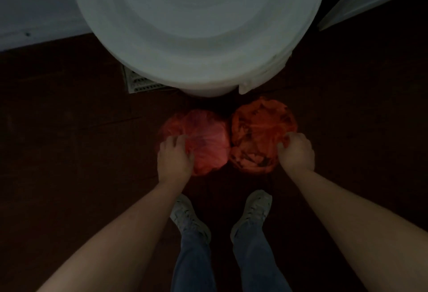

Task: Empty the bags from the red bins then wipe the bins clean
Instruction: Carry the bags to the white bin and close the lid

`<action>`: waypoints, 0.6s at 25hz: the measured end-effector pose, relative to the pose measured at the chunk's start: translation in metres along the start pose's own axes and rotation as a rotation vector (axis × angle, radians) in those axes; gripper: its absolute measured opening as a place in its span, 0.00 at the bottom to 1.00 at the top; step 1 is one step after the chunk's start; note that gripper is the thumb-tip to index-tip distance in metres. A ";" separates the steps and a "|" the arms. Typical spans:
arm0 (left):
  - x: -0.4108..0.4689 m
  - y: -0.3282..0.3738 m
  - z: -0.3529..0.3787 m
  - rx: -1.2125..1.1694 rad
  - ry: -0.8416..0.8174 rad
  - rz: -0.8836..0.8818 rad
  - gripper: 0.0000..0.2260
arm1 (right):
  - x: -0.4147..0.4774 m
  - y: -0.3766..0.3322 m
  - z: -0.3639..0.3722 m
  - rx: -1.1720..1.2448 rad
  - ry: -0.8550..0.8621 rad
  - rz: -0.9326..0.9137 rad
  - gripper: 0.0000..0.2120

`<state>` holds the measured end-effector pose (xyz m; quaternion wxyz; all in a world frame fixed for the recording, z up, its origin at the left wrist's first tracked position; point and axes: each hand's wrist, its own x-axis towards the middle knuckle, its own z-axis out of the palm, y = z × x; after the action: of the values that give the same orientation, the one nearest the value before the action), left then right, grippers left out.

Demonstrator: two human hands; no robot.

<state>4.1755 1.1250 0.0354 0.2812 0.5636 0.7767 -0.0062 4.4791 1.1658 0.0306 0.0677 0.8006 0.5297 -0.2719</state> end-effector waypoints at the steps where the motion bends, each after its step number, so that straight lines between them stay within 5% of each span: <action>1: -0.001 -0.001 -0.002 -0.003 -0.019 -0.034 0.25 | 0.001 -0.001 -0.001 0.017 -0.013 0.007 0.20; 7: -0.003 0.005 -0.038 0.037 -0.080 -0.111 0.30 | 0.000 -0.015 -0.032 0.091 -0.076 0.018 0.28; 15: -0.016 0.085 -0.191 0.170 -0.037 0.097 0.10 | -0.032 -0.071 -0.178 0.164 -0.061 -0.058 0.24</action>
<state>4.1714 1.2041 0.2300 0.2466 0.6221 0.7399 -0.0690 4.4720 1.2408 0.2096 0.0099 0.7791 0.5263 -0.3405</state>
